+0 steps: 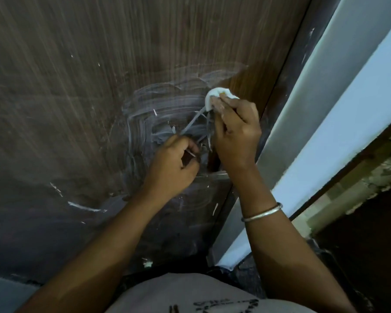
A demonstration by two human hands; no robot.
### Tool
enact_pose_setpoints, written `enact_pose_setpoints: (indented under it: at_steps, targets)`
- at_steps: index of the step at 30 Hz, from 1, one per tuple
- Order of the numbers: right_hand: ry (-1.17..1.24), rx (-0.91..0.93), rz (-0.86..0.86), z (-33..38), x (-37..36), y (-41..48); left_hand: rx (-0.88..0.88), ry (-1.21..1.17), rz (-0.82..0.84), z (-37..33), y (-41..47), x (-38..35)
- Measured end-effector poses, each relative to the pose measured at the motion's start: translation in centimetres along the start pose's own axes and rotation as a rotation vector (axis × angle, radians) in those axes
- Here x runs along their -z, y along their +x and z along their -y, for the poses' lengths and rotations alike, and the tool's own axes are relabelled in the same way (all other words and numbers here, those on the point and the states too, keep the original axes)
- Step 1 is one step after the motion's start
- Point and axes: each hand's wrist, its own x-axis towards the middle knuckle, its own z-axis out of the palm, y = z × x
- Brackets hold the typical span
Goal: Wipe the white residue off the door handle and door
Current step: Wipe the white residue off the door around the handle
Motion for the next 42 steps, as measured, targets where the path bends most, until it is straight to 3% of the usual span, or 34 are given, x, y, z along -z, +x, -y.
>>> enact_pose_setpoints:
  at_steps: [5, 8, 12, 14, 17, 20, 26, 35, 40, 42]
  targets:
    - [-0.058, -0.222, -0.151, -1.6, 1.2, 2.9, 0.015, 0.012, -0.020, 1.0, -0.7, 0.7]
    - [-0.013, -0.099, -0.145, -0.1, -0.1, 3.6, 0.032, 0.015, -0.045, 1.3, -0.7, 0.7]
    - [0.026, 0.112, 0.049, 2.3, -1.7, 0.9, 0.031, 0.006, -0.069, 1.3, -0.5, 0.9]
    - [0.037, 0.054, 0.041, 1.7, -1.3, 0.3, 0.031, 0.002, -0.078, 1.5, -0.6, 1.4]
    - [0.037, -0.095, -0.100, 0.4, -0.3, 1.3, 0.051, 0.004, -0.099, 2.0, -0.9, 2.3]
    - [0.051, -0.119, -0.152, 0.7, -0.6, 2.6, 0.075, 0.013, -0.113, 2.4, -1.0, 2.8]
    - [0.048, 0.113, 0.099, 4.2, -2.9, -0.2, 0.075, 0.003, -0.108, 2.7, -1.0, 3.1]
    - [0.098, -0.090, -0.069, 4.7, -2.9, 1.8, 0.120, -0.017, -0.192, 3.7, -1.7, 5.6]
    - [0.137, 0.048, 0.182, 7.4, -4.4, 0.6, 0.147, -0.034, -0.215, 4.5, -2.4, 6.0]
    - [0.208, -0.049, 0.229, 7.0, -4.0, 0.1, 0.155, -0.030, -0.213, 4.9, -2.6, 6.2]
